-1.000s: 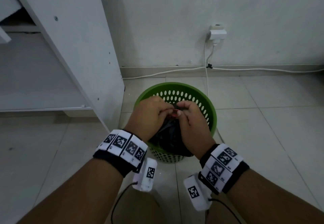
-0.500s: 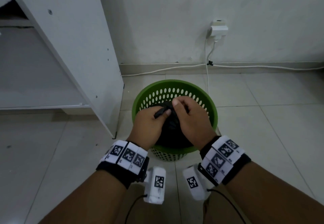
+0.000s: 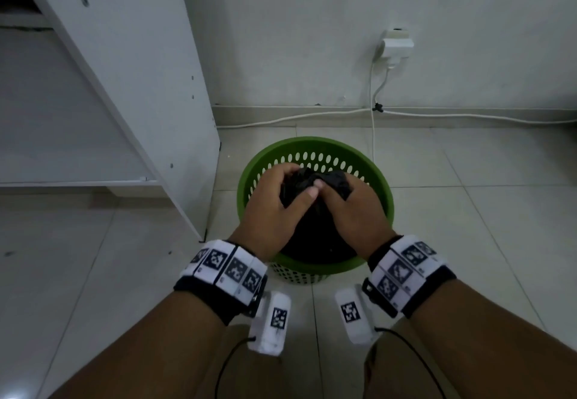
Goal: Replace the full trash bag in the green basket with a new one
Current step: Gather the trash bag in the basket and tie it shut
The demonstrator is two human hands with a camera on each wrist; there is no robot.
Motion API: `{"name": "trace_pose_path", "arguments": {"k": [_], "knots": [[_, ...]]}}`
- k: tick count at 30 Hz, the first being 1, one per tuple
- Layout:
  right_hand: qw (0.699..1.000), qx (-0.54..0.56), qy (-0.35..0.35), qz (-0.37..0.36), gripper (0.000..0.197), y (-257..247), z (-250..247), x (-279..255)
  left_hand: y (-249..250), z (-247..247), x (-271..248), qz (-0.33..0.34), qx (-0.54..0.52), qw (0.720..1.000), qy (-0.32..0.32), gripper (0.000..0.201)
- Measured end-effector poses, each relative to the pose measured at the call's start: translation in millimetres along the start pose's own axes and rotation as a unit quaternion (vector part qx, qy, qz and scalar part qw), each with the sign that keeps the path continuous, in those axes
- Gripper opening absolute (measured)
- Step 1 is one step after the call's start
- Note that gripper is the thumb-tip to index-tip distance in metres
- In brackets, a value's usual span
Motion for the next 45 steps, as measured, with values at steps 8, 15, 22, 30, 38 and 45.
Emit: {"name": "trace_pose_path", "arguments": {"k": [8,15,22,30,38,45], "knots": [[0.901,0.266,-0.054,0.338,0.050,21,20,20,-13,15,-1,0.058,0.145,0.985,-0.074,0.024],[0.995,-0.051,-0.080,0.035,0.064,11,8,11,-21,11,24,-0.045,0.109,0.989,-0.088,0.034],[0.986,-0.144,-0.078,-0.042,0.028,17,-5,15,-16,7,20,-0.048,0.093,0.989,-0.103,0.027],[0.996,-0.034,-0.054,0.064,0.031,32,-9,20,-44,-19,1,0.062,0.352,0.934,0.015,0.019],[0.993,0.010,-0.071,0.089,0.026,33,-9,10,-27,2,17,-0.050,0.211,0.976,-0.007,0.023],[0.983,0.088,-0.071,0.145,0.022,38,-4,6,-31,21,2,-0.215,-0.068,0.974,-0.008,0.024]]}}
Point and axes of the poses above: each hand's wrist, its own x-axis towards the middle knuckle, its own z-axis out of the palm, y = z × x, the point moved 4 cm from there along x, towards the middle knuckle, and after that the axes turned 4 degrees about x, right-handed, at the moved point
